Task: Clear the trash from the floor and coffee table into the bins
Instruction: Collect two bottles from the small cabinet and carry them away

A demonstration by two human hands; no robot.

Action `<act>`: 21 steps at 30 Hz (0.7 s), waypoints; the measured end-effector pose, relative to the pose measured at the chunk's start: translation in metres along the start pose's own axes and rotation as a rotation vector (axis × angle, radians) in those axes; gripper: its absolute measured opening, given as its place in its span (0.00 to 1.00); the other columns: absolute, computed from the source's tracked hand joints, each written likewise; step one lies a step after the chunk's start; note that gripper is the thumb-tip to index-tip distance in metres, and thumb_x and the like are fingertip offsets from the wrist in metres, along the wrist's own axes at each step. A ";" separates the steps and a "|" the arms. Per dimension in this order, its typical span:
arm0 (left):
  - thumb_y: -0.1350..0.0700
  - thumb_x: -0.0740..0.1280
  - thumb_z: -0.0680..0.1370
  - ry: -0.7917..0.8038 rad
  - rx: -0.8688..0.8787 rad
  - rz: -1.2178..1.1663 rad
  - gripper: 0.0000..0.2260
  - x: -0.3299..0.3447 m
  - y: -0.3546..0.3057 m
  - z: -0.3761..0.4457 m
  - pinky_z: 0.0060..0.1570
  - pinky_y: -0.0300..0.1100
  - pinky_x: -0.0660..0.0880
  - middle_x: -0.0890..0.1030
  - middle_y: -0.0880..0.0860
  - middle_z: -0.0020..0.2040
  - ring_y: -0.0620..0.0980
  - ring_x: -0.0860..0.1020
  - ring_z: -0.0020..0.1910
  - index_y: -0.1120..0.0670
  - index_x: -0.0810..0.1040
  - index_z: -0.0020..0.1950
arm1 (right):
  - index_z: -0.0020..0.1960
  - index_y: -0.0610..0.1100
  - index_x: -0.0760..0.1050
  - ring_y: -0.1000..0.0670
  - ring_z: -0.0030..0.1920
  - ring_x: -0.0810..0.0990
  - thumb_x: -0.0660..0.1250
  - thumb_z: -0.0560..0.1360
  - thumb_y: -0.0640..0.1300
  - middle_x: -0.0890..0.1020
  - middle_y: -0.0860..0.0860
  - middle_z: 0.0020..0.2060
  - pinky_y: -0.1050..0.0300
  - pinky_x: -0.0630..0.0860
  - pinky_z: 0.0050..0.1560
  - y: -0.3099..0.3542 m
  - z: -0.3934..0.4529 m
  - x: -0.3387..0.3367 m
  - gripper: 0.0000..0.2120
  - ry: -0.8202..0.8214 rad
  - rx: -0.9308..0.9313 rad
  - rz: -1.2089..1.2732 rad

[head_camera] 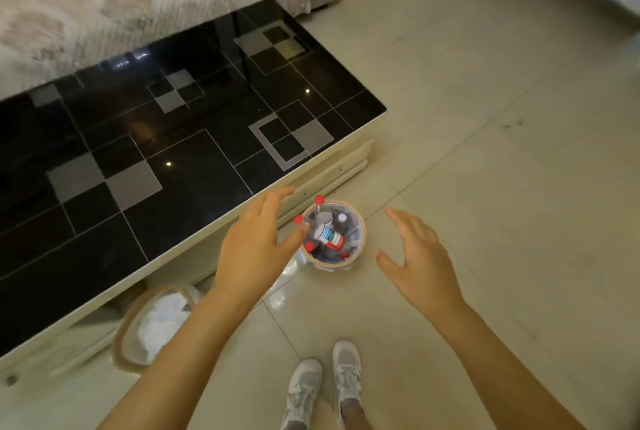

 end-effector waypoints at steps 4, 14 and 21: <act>0.41 0.64 0.75 -0.025 0.039 0.010 0.23 -0.052 -0.050 -0.032 0.46 0.25 0.60 0.70 0.41 0.65 0.34 0.66 0.56 0.40 0.64 0.69 | 0.71 0.46 0.66 0.45 0.70 0.66 0.71 0.70 0.49 0.68 0.47 0.70 0.48 0.65 0.68 0.026 -0.037 -0.067 0.31 0.003 0.016 -0.149; 0.42 0.64 0.75 0.030 0.113 0.124 0.26 -0.096 -0.159 -0.076 0.62 0.45 0.68 0.67 0.42 0.70 0.43 0.67 0.66 0.40 0.62 0.71 | 0.75 0.59 0.50 0.55 0.75 0.38 0.62 0.73 0.63 0.45 0.59 0.76 0.57 0.44 0.72 0.031 -0.119 -0.193 0.35 -0.065 0.113 -0.188; 0.44 0.66 0.75 0.081 0.343 0.266 0.31 -0.062 -0.255 -0.012 0.68 0.50 0.64 0.63 0.45 0.74 0.48 0.63 0.71 0.43 0.59 0.75 | 0.75 0.59 0.50 0.58 0.75 0.37 0.62 0.72 0.63 0.45 0.60 0.76 0.53 0.45 0.73 -0.032 -0.123 -0.280 0.36 -0.261 0.210 -0.168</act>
Point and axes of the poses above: each hand's wrist, its own z-axis towards the middle knuckle, its own x-axis out of the palm, y = z × x, the point moved 5 cm from there along z, towards the middle knuckle
